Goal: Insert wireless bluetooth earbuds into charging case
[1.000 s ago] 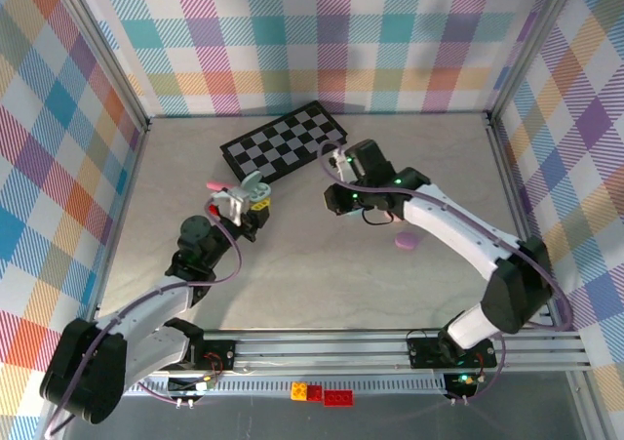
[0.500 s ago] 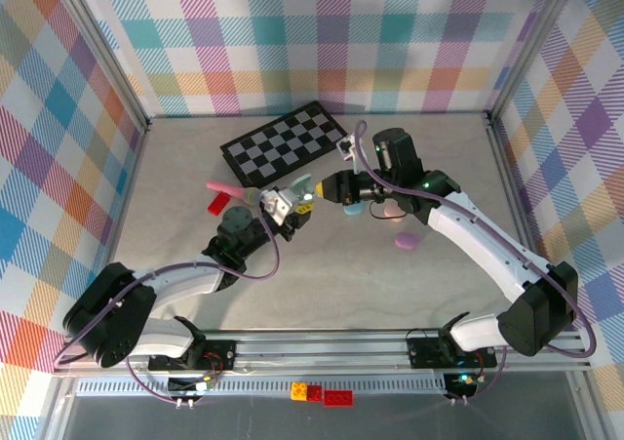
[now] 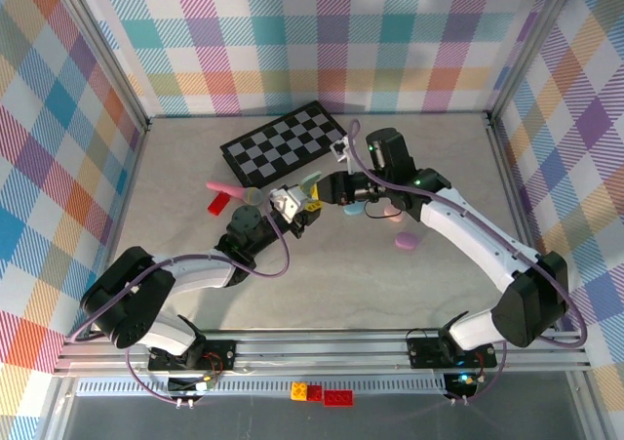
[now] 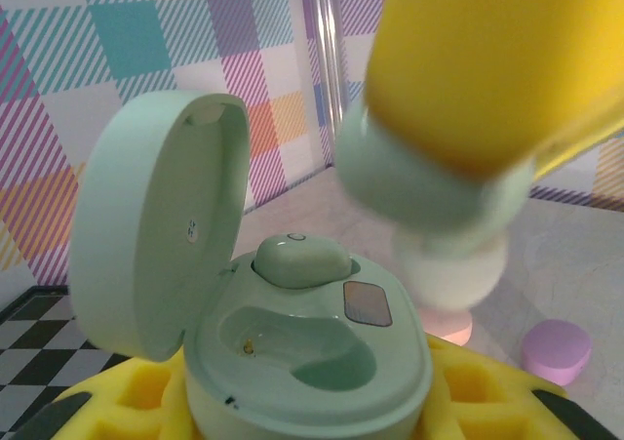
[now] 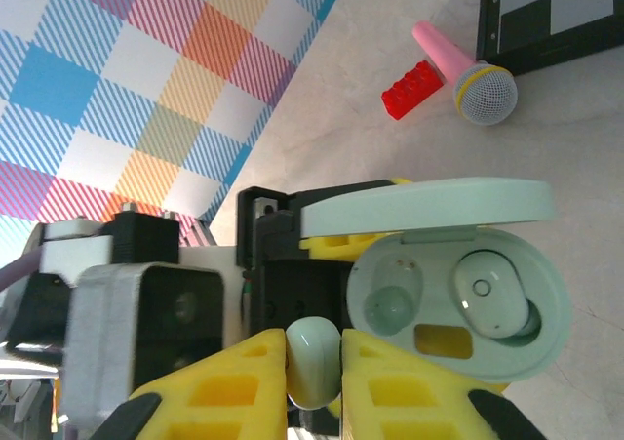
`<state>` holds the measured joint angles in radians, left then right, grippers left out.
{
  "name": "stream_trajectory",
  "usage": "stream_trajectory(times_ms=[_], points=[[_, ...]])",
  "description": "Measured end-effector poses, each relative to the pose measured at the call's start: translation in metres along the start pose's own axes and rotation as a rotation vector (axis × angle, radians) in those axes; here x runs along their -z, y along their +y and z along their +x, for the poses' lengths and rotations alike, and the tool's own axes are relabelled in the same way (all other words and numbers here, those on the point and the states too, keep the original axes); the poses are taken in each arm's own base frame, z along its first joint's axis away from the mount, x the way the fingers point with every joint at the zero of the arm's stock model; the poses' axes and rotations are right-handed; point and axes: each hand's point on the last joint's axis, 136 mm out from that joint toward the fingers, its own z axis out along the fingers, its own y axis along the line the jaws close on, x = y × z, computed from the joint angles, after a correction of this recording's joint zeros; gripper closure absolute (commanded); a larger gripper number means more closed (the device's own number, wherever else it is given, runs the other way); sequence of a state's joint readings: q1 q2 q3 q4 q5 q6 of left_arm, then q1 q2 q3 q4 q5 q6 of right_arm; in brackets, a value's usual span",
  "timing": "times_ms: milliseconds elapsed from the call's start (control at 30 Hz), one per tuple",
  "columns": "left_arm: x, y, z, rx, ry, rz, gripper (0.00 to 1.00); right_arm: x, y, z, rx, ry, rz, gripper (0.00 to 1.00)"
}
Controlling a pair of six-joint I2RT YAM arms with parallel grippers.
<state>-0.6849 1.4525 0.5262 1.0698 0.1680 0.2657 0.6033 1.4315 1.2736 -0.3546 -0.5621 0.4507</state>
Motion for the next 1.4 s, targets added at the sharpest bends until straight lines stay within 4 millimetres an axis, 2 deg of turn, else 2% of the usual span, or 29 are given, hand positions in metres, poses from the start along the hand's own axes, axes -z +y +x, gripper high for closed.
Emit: stream_trajectory(times_ms=[733, 900, 1267, 1400], points=[[-0.001, 0.0, -0.003, 0.008, -0.02, 0.002, 0.65, -0.015, -0.011, -0.006, -0.022, 0.007, 0.009, 0.83], [-0.001, 0.0, -0.002, 0.009, -0.017, 0.0, 0.65, -0.016, -0.011, -0.006, -0.021, 0.007, 0.008, 0.71], [-0.002, 0.001, 0.003, 0.011, -0.003, -0.005, 0.65, -0.014, -0.017, -0.008, -0.016, -0.008, 0.048, 0.66], [-0.002, 0.001, 0.002, 0.009, -0.011, -0.006, 0.65, -0.008, -0.015, -0.012, 0.006, -0.034, 0.065, 0.64]])
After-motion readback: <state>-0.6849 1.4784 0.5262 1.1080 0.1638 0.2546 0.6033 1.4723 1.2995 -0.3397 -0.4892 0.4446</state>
